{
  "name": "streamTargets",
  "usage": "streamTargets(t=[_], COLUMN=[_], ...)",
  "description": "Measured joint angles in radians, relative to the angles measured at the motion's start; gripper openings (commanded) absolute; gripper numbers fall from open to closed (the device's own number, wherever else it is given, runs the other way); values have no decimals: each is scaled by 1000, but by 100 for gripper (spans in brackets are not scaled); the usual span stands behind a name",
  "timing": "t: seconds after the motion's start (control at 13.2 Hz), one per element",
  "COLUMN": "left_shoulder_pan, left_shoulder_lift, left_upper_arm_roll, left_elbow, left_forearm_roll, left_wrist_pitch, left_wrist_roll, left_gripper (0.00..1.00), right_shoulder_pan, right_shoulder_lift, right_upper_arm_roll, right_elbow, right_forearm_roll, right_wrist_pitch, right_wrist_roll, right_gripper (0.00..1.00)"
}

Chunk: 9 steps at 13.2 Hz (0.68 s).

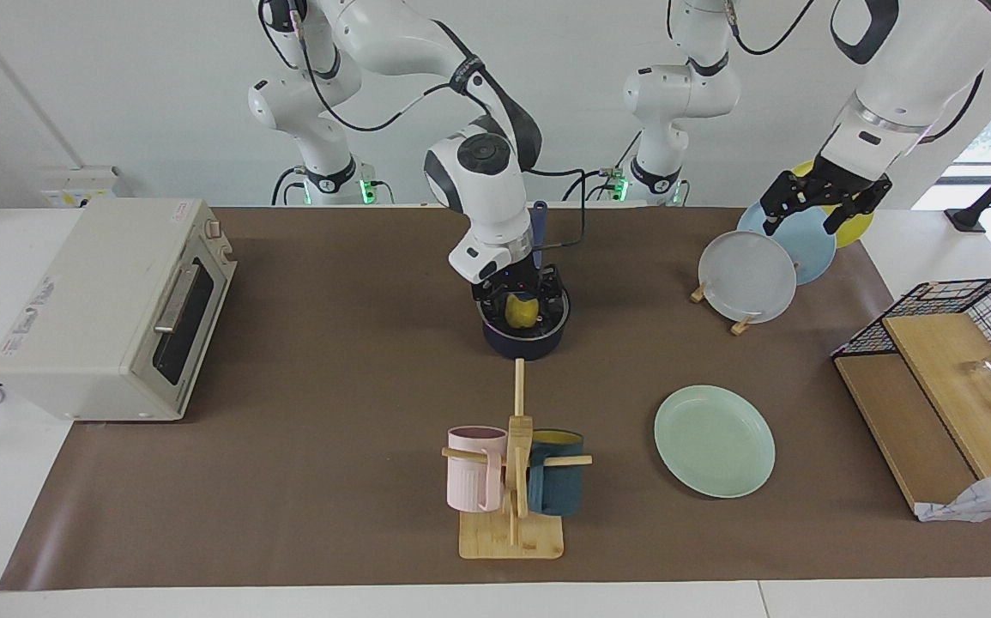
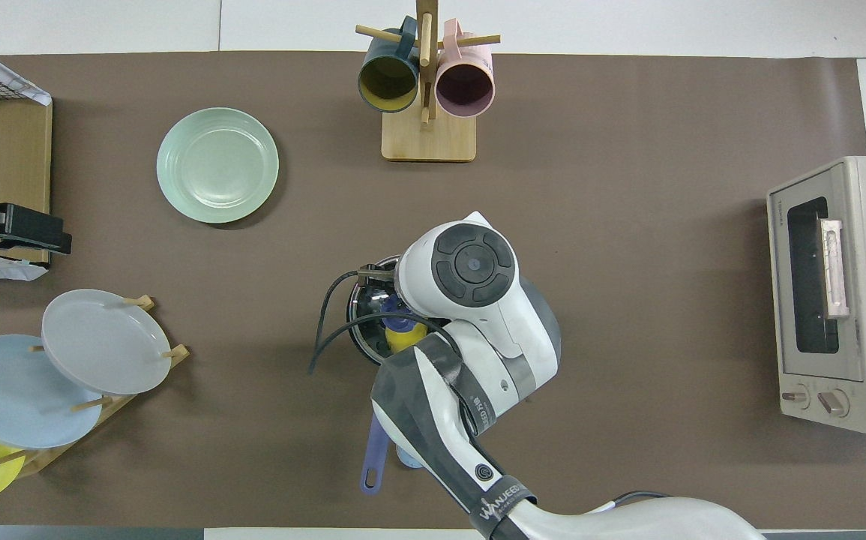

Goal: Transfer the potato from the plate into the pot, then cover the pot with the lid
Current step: 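Lower the lid onto the saucepan and open the right gripper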

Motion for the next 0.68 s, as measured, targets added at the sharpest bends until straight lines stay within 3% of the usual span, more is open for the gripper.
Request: streamTargets(t=[0.68], left_shoulder_pan=[0], left_shoulder_lift=[0], left_upper_arm_roll=[0], left_elbow=[0], left_forearm_roll=[0], left_wrist_pitch=[0], left_wrist_roll=[0], left_gripper=[100], right_shoulder_pan=[1], right_shoulder_lift=[1], right_upper_arm_roll=[1], right_elbow=[-14], right_forearm_roll=[2], right_wrist_pitch=[8], right_wrist_roll=[0], right_gripper=[100])
